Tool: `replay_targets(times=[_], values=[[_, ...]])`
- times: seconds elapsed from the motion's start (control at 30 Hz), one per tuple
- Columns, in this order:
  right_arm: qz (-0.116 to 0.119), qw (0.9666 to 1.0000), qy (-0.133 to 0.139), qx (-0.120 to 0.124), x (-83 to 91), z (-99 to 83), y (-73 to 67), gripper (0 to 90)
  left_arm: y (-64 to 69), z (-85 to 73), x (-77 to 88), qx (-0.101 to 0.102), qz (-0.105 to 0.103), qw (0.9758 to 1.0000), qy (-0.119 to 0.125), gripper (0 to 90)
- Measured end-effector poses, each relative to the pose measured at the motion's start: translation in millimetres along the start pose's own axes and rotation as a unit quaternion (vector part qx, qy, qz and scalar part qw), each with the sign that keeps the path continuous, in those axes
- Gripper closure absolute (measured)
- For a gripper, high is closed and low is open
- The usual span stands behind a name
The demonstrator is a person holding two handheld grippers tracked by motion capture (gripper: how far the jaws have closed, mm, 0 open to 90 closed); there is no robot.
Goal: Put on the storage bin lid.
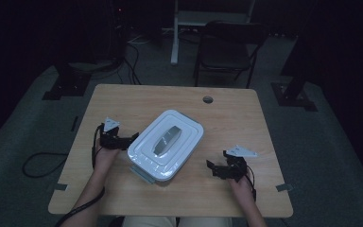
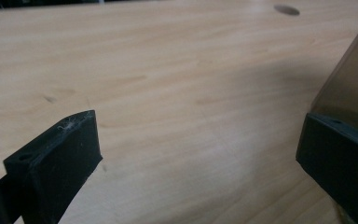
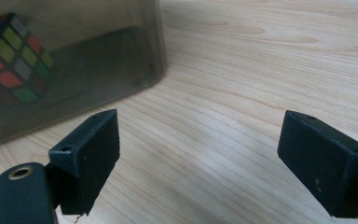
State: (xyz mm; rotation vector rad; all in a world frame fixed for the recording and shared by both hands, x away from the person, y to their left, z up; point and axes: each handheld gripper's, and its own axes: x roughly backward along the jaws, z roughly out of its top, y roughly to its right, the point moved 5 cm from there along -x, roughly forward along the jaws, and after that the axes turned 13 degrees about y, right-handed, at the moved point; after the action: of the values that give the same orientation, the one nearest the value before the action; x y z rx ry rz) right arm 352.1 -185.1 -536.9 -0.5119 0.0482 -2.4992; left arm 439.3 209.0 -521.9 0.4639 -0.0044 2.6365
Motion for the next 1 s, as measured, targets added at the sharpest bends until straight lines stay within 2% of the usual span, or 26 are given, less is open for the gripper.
replay_targets(times=[0.1,0.27,0.37,0.6,0.7,0.87,1.0], values=[[0.004,1.0,0.002,-0.006,-1.0,-0.1,-0.7,12.7,5.4,-4.0,-3.8,-0.005,-0.006,0.9999,-0.005,0.5],[-0.012,0.9999,-0.007,0.008,-2.9,-2.7,-2.5,12.7,16.2,-7.8,-8.9,-0.013,-0.019,0.9997,-0.009,0.6],[-0.016,0.9997,-0.01,0.012,-3.5,-4.1,-3.3,12.7,17.5,-9.5,-9.0,-0.004,-0.021,0.9997,-0.008,0.6],[-0.012,0.9998,-0.012,0.007,-4.9,-5.6,-4.8,12.7,25.3,-11.8,-2.6,-0.007,-0.025,0.9996,-0.007,0.6],[-0.017,0.9997,-0.011,0.013,-5.4,-5.8,-4.6,12.7,31.3,-11.4,2.7,-0.008,-0.025,0.9997,-0.005,0.6],[-0.024,0.9996,-0.007,0.008,-6.6,-5.4,-3.2,12.7,39.0,-12.1,6.2,-0.009,-0.03,0.9995,-0.005,0.5],[-0.031,0.9994,-0.011,0.006,-9.4,-6.2,-2.0,12.7,49.6,-14.4,10.6,0.004,-0.036,0.9993,-0.012,0.6]])
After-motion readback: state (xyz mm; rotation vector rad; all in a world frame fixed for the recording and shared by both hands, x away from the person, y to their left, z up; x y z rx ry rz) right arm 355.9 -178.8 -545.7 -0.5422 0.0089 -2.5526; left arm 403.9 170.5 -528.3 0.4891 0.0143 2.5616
